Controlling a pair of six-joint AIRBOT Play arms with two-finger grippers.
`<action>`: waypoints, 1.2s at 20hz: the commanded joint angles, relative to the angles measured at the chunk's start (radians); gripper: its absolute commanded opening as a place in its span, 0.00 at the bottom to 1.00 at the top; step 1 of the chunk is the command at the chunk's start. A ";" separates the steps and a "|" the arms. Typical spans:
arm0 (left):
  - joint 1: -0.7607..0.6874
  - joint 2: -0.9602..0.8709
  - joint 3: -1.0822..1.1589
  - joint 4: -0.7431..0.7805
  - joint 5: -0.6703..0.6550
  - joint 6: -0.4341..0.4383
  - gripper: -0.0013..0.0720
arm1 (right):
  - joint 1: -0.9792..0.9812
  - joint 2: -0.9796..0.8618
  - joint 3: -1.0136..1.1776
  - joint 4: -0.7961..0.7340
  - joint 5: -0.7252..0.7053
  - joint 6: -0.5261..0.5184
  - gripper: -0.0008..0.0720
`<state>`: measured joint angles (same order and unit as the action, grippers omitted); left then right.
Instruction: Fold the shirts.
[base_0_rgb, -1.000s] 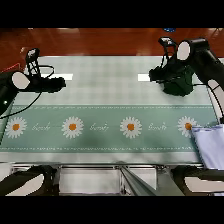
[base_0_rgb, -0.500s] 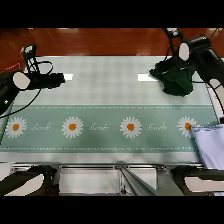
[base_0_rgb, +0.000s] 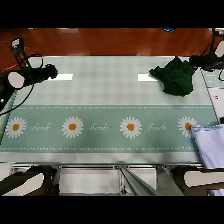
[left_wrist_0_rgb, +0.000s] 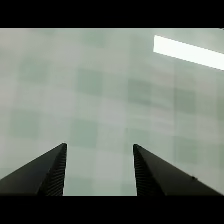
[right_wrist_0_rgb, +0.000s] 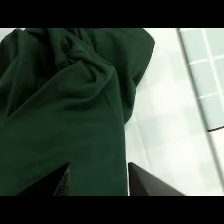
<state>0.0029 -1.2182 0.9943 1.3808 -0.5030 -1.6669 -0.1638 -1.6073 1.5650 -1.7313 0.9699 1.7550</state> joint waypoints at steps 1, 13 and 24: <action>0.060 -0.010 0.000 0.007 -0.093 0.004 0.71 | -0.059 -0.110 0.002 0.198 -0.098 -0.048 0.58; 0.076 -0.051 0.024 -0.034 -0.306 0.005 0.71 | -0.054 -0.245 0.087 0.483 0.029 -0.243 0.06; 0.198 0.214 0.085 -0.121 -0.550 0.121 0.71 | 0.048 0.207 0.487 0.492 0.157 -0.303 0.05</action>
<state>0.1890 -1.0920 1.0847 1.2839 -0.9989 -1.5723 -0.1585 -1.5066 1.9656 -1.2530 1.1152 1.4651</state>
